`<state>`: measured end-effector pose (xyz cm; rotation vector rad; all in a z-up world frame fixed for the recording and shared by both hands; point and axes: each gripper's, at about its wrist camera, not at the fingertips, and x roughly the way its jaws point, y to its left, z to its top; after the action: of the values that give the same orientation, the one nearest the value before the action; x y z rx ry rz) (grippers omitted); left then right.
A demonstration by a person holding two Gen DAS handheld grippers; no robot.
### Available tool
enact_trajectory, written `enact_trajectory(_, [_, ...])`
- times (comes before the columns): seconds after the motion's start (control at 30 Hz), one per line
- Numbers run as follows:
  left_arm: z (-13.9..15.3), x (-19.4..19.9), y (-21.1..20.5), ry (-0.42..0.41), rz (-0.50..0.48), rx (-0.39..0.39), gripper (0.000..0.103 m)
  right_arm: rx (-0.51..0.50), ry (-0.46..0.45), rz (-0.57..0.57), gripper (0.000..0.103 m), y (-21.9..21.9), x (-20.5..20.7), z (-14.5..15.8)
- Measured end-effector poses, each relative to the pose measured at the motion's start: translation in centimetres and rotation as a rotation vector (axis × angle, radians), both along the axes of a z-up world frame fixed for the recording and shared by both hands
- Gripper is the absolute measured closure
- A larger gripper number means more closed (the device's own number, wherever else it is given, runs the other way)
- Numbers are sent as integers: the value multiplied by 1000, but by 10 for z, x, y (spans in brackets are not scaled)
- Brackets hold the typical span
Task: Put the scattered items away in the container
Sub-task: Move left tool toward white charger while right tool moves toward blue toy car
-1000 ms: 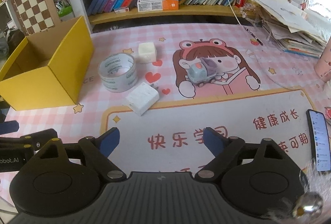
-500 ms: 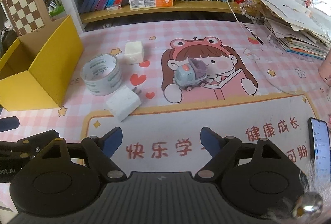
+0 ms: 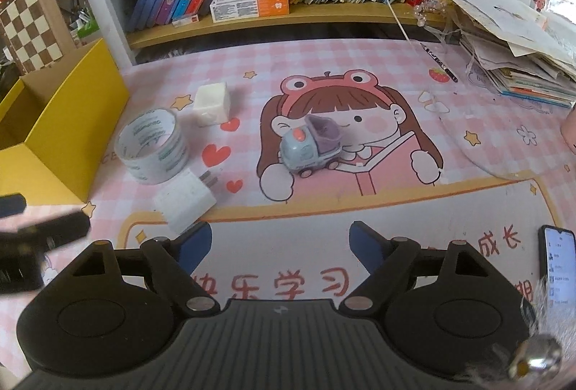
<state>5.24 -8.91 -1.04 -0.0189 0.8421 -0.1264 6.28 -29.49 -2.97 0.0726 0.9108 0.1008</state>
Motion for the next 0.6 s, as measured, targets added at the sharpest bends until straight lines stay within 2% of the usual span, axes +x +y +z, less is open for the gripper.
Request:
enact_trajectory(0.17, [0,6,-1,-2,33,-46,0,0,5,-1,19,-8,8,-2])
enact_trajectory(0.6, [-11,8,-34,1,-41,6,0,-33,20,25,18,-20,27,-11])
